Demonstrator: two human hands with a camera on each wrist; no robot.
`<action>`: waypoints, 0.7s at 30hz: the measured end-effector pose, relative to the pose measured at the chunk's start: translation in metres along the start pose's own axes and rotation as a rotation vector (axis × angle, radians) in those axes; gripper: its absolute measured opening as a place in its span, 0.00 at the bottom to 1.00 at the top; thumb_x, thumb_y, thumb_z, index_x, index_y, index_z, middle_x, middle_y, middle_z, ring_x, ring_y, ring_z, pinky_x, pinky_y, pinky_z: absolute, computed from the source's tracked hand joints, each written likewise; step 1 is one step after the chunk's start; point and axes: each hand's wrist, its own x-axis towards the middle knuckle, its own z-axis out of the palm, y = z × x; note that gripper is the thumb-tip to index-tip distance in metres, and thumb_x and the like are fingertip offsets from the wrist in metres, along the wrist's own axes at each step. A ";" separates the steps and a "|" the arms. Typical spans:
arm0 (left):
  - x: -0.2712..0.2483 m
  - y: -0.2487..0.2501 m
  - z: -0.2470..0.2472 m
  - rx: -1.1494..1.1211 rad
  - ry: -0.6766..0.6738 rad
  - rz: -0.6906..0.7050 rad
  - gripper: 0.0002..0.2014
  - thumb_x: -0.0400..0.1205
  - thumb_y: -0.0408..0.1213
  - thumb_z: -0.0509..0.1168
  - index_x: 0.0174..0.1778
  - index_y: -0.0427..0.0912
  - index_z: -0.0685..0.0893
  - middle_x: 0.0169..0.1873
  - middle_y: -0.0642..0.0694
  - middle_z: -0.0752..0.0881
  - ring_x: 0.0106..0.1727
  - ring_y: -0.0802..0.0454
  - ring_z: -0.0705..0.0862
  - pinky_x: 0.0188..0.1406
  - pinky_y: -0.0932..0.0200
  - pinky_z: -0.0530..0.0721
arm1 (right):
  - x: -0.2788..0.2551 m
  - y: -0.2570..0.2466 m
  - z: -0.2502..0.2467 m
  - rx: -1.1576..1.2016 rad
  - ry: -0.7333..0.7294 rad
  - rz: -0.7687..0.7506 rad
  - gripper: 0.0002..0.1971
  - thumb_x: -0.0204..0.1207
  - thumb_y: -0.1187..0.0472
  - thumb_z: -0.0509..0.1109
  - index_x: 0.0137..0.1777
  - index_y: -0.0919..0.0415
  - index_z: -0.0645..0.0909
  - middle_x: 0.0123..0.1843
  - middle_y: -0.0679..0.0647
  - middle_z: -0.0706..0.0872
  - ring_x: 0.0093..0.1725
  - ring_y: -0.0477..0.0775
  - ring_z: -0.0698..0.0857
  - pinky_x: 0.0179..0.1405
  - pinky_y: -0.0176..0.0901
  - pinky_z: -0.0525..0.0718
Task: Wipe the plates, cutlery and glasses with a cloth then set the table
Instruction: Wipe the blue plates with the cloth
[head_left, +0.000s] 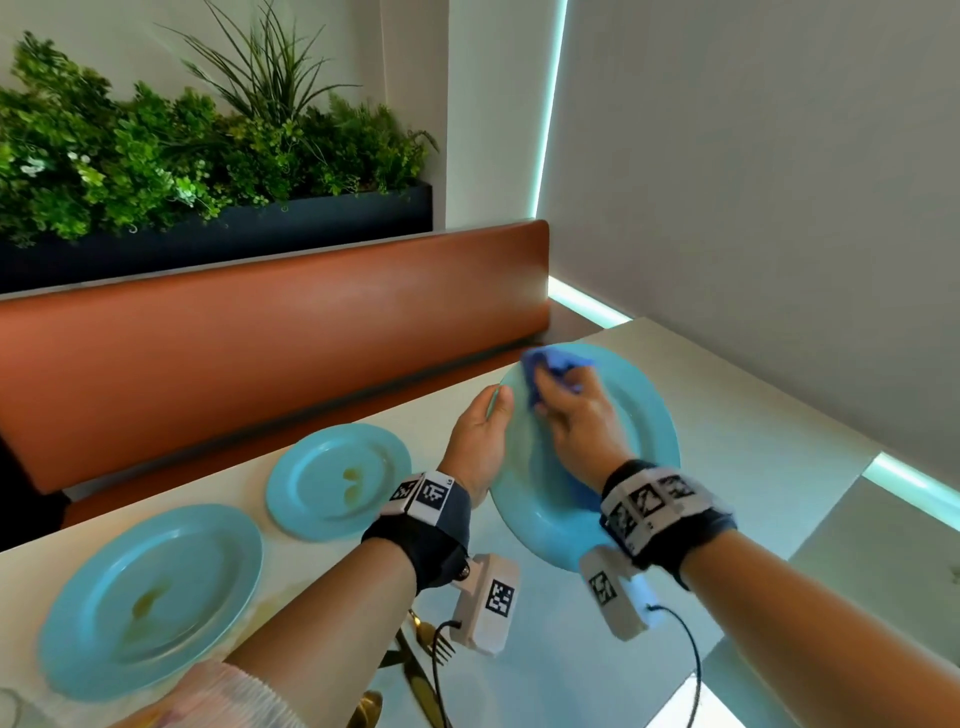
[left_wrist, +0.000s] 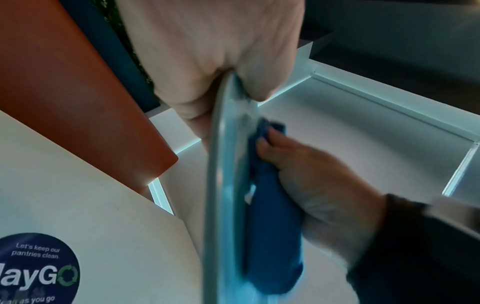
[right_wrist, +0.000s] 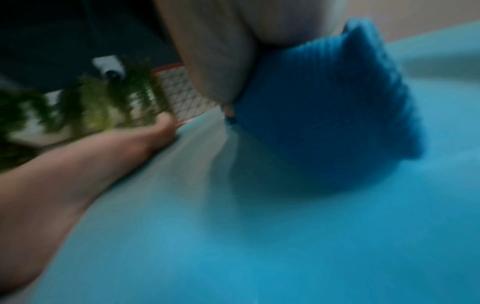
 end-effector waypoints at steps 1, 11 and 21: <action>0.001 -0.003 -0.002 -0.014 0.025 -0.018 0.14 0.88 0.45 0.52 0.47 0.52 0.83 0.51 0.43 0.87 0.55 0.45 0.84 0.66 0.41 0.80 | -0.010 -0.007 0.006 0.027 -0.075 -0.077 0.17 0.72 0.67 0.65 0.59 0.69 0.85 0.46 0.71 0.81 0.44 0.68 0.84 0.45 0.23 0.63; 0.004 -0.017 -0.035 0.016 0.134 -0.076 0.19 0.80 0.61 0.56 0.59 0.56 0.82 0.65 0.47 0.84 0.67 0.44 0.81 0.71 0.37 0.75 | -0.072 0.055 -0.020 -0.012 -0.652 -0.215 0.07 0.72 0.59 0.64 0.44 0.52 0.85 0.44 0.51 0.81 0.41 0.56 0.81 0.42 0.34 0.76; -0.004 -0.016 -0.001 0.102 0.001 -0.007 0.13 0.88 0.45 0.52 0.47 0.53 0.82 0.50 0.47 0.87 0.53 0.49 0.84 0.59 0.51 0.82 | -0.026 0.027 -0.002 -0.090 -0.196 0.098 0.21 0.75 0.63 0.61 0.67 0.66 0.80 0.58 0.69 0.78 0.57 0.69 0.80 0.55 0.42 0.73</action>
